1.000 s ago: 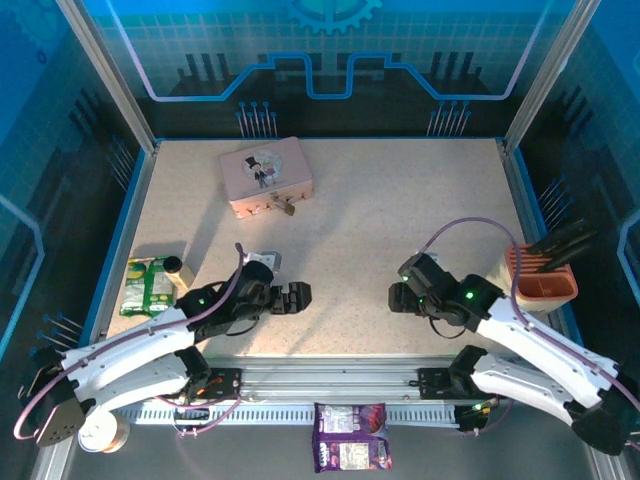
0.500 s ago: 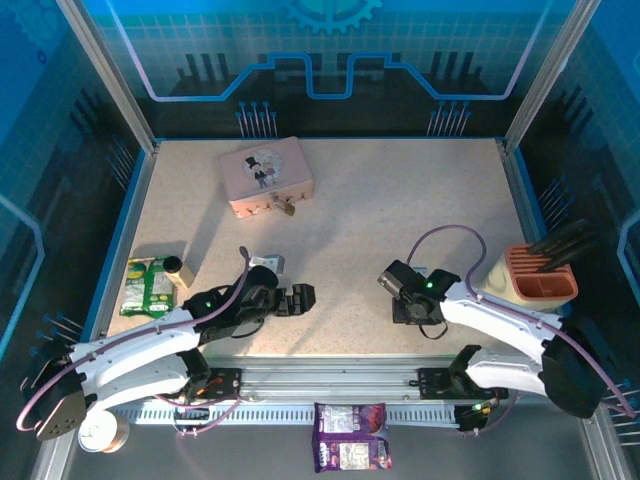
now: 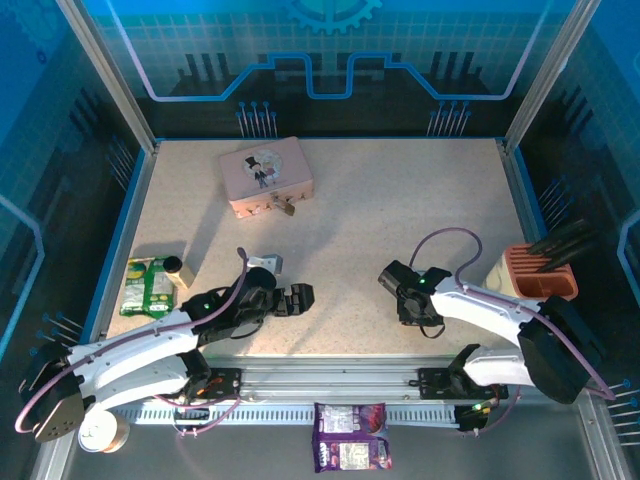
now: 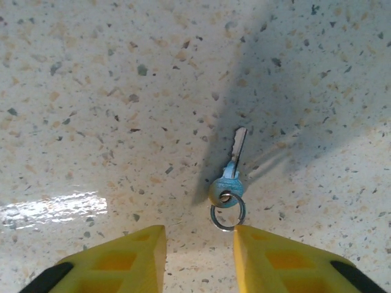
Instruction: Unlock the padlock with the key
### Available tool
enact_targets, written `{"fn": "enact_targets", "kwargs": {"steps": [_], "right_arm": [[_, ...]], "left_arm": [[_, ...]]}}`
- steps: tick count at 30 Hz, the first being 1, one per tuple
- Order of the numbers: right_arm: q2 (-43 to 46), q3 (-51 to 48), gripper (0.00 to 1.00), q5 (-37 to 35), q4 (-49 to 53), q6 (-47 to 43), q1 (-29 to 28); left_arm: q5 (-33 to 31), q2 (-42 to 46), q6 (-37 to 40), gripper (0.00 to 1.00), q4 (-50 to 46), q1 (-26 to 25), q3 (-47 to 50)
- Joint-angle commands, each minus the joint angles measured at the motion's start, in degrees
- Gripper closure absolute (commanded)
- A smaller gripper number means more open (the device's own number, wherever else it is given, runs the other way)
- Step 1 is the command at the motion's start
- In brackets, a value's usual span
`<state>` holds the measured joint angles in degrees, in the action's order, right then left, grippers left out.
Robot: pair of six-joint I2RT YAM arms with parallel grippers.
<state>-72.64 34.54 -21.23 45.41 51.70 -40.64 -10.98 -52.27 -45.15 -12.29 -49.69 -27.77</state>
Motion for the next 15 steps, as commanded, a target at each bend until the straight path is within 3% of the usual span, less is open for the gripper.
{"fn": "enact_targets", "kwargs": {"steps": [1,6,15], "right_arm": [[-0.57,2.0,0.66,-3.5,2.58,1.47,0.43],[-1.07,3.77,0.66,-7.23,5.8,2.77,0.46],[-5.97,4.26,0.67,-5.92,2.24,3.35,0.66]], "left_arm": [[-1.41,0.53,-0.35,0.01,0.17,-0.41,0.96],[-1.38,0.07,-0.31,0.01,0.52,-0.41,0.73],[-1.28,-0.83,-0.12,0.01,0.63,-0.43,0.18]]}}
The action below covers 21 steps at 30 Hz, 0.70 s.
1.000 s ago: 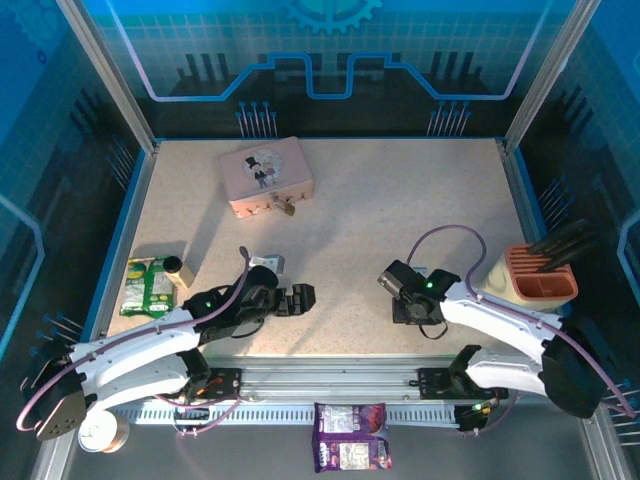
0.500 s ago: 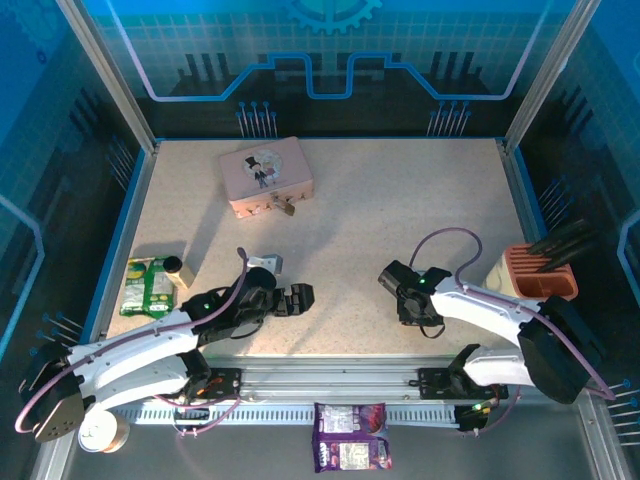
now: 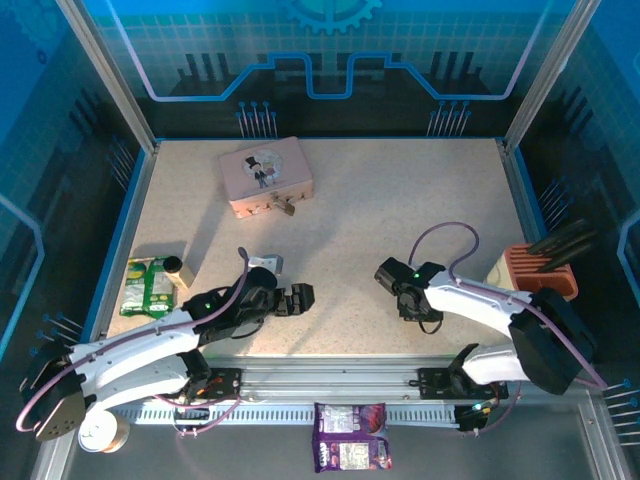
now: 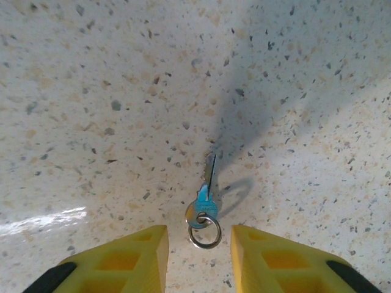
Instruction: Unlock the padlock with the key
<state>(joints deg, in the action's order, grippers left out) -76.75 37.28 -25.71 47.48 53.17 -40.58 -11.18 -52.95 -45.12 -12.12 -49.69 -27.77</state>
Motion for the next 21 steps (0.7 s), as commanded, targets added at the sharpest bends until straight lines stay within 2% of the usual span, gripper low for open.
{"fn": "enact_targets", "kwargs": {"steps": [1,7,21], "right_arm": [[-2.71,1.57,0.67,-1.36,0.22,2.18,0.61],[-5.57,1.88,0.71,-2.18,0.43,2.91,0.59],[-5.43,1.28,0.82,-4.1,1.21,5.88,0.39]], "left_arm": [[-1.04,-0.06,-0.21,0.01,0.35,-0.41,0.21],[-1.43,0.62,-0.01,0.01,-0.36,-0.45,0.35],[-1.47,-0.31,0.04,0.01,0.25,-0.41,-0.27]]}}
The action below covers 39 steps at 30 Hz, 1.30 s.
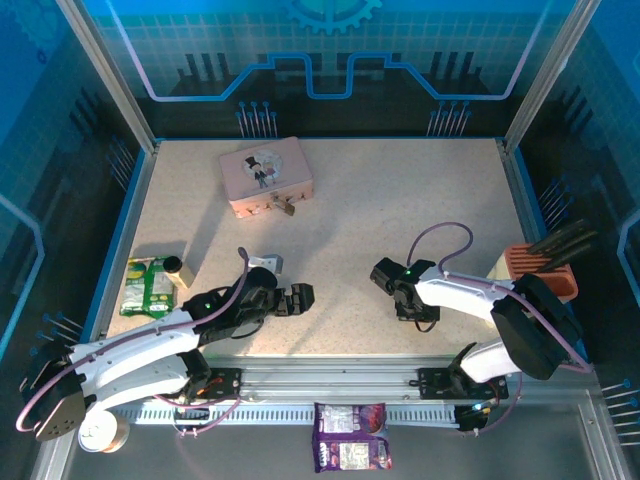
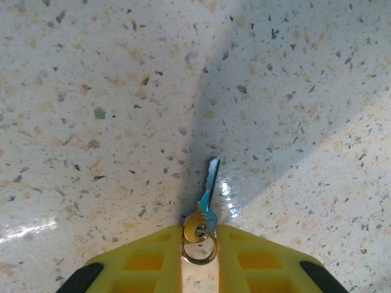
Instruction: Unlock the padlock with the key
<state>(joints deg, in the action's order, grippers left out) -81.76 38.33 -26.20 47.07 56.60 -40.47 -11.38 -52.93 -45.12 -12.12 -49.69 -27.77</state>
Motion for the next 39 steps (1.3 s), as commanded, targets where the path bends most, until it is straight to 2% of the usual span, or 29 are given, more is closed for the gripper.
{"fn": "enact_targets", "kwargs": {"steps": [1,15,21,25,28,32,35,39], "right_arm": [[-0.41,0.23,0.83,-3.73,1.65,2.55,0.17],[0.02,0.62,0.92,-5.23,1.97,3.43,-0.96],[1.44,2.13,0.97,-7.6,4.1,4.22,-3.33],[5.75,4.63,1.0,-11.98,5.28,2.54,-8.22],[8.73,4.77,1.0,-13.85,1.61,-1.5,-12.12],[11.83,3.94,1.0,-17.53,-6.44,-8.31,-18.66],[13.82,3.42,1.0,-23.63,-14.04,-15.18,-25.65],[15.55,0.1,1.0,-31.25,-30.45,-28.43,-34.22]], "left_arm": [[-1.27,-0.5,0.04,0.01,0.35,-0.46,-0.27],[-1.29,-1.24,0.13,0.01,0.33,-0.4,-1.27],[-2.23,-0.96,-0.52,0.01,-0.33,-0.37,-1.54],[-3.04,0.18,-1.64,0.01,-2.02,0.45,-2.73],[-0.7,1.32,-3.41,0.01,-3.39,3.72,-3.62],[3.37,3.2,-6.3,0.01,-3.21,7.8,-4.15],[4.31,3.25,-8.51,0.01,-4.37,8.29,-6.65],[6.89,1.28,-10.88,0.03,-4.07,8.14,-10.08]]}}
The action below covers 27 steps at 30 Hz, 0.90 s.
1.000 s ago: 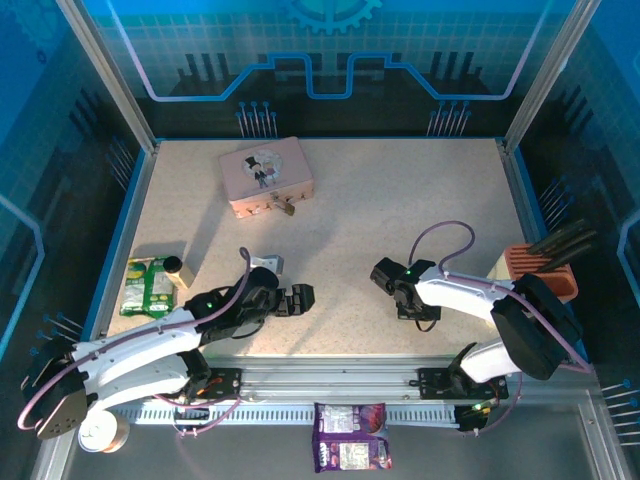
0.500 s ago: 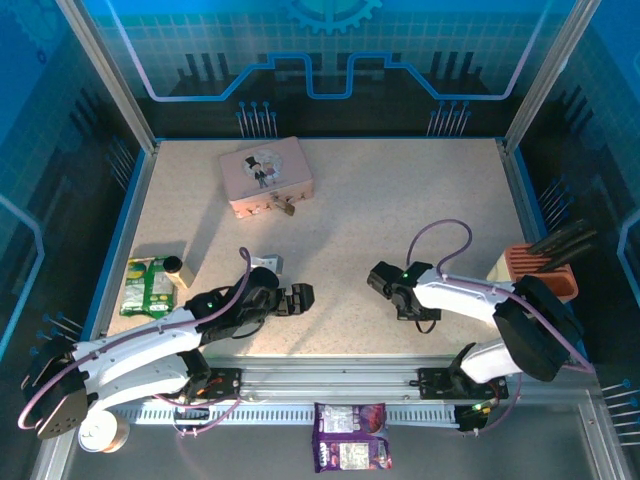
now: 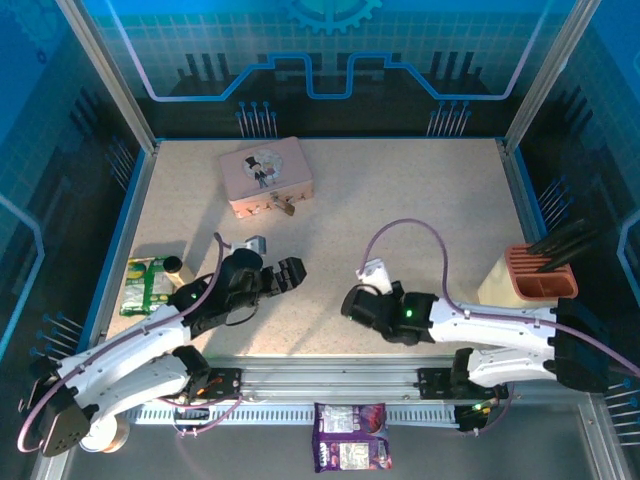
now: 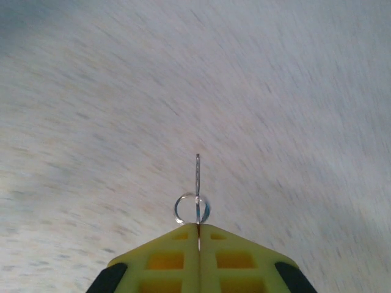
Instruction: Unlock the padlock with the key
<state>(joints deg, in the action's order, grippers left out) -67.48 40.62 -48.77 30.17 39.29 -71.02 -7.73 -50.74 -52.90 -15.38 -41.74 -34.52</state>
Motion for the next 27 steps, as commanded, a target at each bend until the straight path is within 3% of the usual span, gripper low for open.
{"fn": "enact_targets", "kwargs": {"steps": [1,4,12,27], "right_arm": [[1.54,-3.4,1.0,-9.79,-18.42,-14.38,-5.09],[2.33,-7.66,1.0,-10.42,-33.64,-24.38,-7.59],[3.94,-16.23,1.0,-7.23,-58.44,-35.3,-8.6],[-5.6,-13.88,1.0,-8.77,-71.18,-45.27,-10.75]], "left_arm": [[4.0,-1.73,-3.62,0.05,-0.57,0.23,-4.14],[6.44,-3.68,-4.38,0.18,1.16,0.13,-5.61],[7.07,-6.88,-6.6,0.25,2.2,-3.14,-8.43],[6.89,-10.87,-6.62,0.46,1.18,-5.85,-12.23]]}}
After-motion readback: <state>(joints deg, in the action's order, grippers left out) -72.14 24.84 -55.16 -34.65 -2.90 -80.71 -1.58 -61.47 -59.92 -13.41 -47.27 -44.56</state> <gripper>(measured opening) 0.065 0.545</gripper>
